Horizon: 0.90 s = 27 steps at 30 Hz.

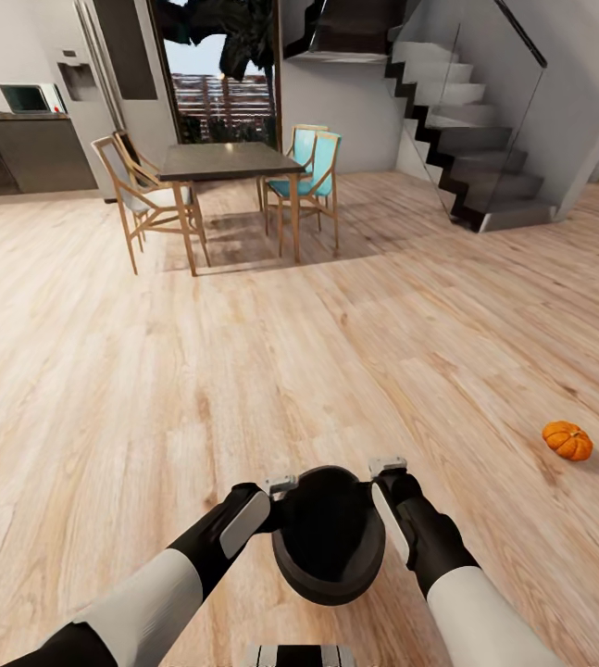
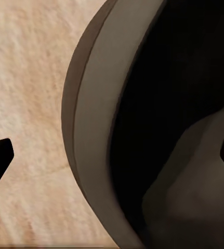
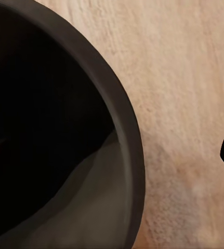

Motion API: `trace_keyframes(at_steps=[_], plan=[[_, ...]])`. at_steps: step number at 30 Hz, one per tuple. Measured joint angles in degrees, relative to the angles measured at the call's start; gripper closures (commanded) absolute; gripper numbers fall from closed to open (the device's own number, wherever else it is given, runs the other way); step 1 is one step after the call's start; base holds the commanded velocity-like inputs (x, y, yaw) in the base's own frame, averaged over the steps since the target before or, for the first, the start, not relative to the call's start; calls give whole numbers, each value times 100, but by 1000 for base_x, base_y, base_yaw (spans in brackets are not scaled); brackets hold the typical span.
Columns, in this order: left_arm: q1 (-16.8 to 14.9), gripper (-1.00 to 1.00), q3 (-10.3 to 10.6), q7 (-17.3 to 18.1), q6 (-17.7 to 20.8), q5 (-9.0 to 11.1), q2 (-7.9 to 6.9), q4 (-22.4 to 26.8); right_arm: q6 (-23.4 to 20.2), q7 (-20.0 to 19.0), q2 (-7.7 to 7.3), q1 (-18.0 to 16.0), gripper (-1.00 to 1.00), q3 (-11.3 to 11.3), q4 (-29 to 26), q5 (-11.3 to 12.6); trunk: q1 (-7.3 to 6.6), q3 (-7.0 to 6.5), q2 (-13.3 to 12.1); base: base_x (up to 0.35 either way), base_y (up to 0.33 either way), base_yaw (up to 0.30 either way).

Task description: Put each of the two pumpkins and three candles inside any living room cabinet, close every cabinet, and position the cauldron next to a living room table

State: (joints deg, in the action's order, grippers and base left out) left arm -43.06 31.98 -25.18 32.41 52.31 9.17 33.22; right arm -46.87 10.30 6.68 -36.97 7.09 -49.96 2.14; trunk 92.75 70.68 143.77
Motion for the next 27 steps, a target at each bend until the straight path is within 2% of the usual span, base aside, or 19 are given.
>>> trace_keyframes(at_steps=[3, 21, 25, 27], plan=[[2, -100, 5, -6, 4, 10, 5, 0, -3, 0, 0, 0, -100, -3, 0, 0, 8, 67, 4, 0, 0, 0], [3, -100, 17, 43, -4, 3, 1, 0, -23, -2, -16, -2, -100, -22, -178, 6, 7, 67, 4, 0, 0, -58], [3, -100, 17, 43, -13, -1, 1, 0, -321, -14, -23, -16, -100, -30, -177, 22, 7, 67, 4, 0, 0, -3], [3, -100, 17, 43, -20, -5, 1, 0, -438, -21, -24, -25, -100, -32, -176, 21, 13, 111, 7, 0, 0, -1]])
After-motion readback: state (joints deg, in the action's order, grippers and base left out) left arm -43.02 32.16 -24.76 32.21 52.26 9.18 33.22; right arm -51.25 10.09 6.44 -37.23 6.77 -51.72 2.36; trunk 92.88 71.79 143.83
